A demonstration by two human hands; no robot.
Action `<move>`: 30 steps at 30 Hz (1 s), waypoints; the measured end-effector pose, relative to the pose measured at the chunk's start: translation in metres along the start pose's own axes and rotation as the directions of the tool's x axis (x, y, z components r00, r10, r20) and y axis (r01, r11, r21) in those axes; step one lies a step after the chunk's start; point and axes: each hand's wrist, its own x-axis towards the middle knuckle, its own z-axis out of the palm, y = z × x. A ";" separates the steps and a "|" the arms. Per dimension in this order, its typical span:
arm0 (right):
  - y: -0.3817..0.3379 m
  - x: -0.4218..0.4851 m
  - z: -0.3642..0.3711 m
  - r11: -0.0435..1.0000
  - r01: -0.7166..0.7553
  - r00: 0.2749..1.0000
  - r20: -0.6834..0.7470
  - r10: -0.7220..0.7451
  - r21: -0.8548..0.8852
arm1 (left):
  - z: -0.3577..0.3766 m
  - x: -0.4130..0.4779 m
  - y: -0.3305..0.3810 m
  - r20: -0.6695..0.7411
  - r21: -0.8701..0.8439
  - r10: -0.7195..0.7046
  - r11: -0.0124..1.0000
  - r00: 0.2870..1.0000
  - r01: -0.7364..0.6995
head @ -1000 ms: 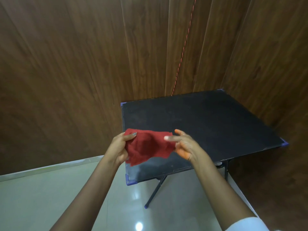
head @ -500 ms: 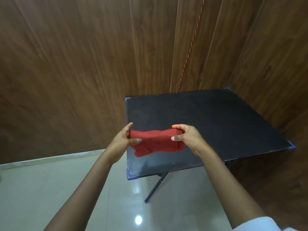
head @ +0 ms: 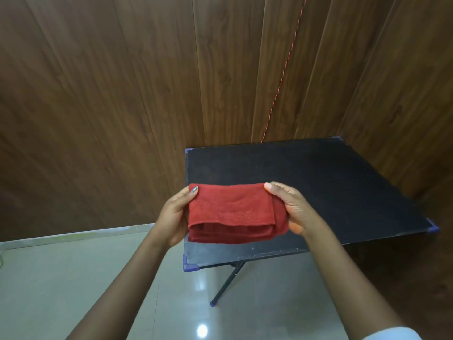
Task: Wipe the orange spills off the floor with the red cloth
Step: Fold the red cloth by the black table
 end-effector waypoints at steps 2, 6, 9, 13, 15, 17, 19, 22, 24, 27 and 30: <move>0.011 0.006 0.000 0.959 -0.145 0.989 0.002 0.149 0.243 | 0.004 0.003 -0.007 -0.046 -0.146 -0.129 0.982 0.991 0.121; 0.020 0.010 -0.009 0.929 -0.211 0.977 0.063 0.202 0.303 | -0.003 -0.002 -0.011 0.063 -0.194 -0.209 0.957 0.976 0.218; 0.018 0.007 -0.011 0.952 -0.248 0.968 0.024 0.248 0.178 | -0.010 -0.005 -0.014 0.028 -0.024 -0.218 0.975 0.976 0.219; 0.022 0.012 -0.013 0.958 -0.281 0.945 -0.156 0.287 0.058 | -0.014 -0.001 -0.020 -0.069 -0.019 -0.204 0.979 0.977 0.203; 0.027 0.017 -0.010 0.954 -0.299 0.922 -0.252 0.295 0.023 | -0.012 0.001 -0.027 -0.133 0.006 -0.224 0.974 0.966 0.227; 0.031 0.020 -0.005 0.961 -0.278 0.900 -0.351 0.257 -0.009 | -0.007 0.004 -0.033 -0.188 0.021 -0.234 0.970 0.954 0.242; 0.031 0.021 0.001 0.971 -0.228 0.890 -0.420 0.177 -0.073 | -0.001 0.005 -0.035 -0.207 0.029 -0.224 0.971 0.952 0.235; 0.032 0.025 0.011 0.976 -0.127 0.877 -0.480 0.029 -0.174 | 0.005 0.007 -0.035 -0.224 0.047 -0.198 0.976 0.954 0.213; 0.034 0.024 0.024 0.906 -0.075 0.850 -0.501 -0.160 -0.417 | 0.009 0.008 -0.037 -0.251 0.058 -0.162 0.982 0.954 0.182; 0.044 0.008 0.063 0.678 0.021 0.830 -0.365 -0.422 -0.735 | 0.019 0.006 -0.047 -0.275 0.042 -0.083 0.994 0.958 0.099; 0.064 -0.004 0.098 0.545 0.165 0.884 -0.121 -0.451 -0.822 | 0.029 0.001 -0.054 -0.235 -0.035 -0.032 0.999 0.971 0.024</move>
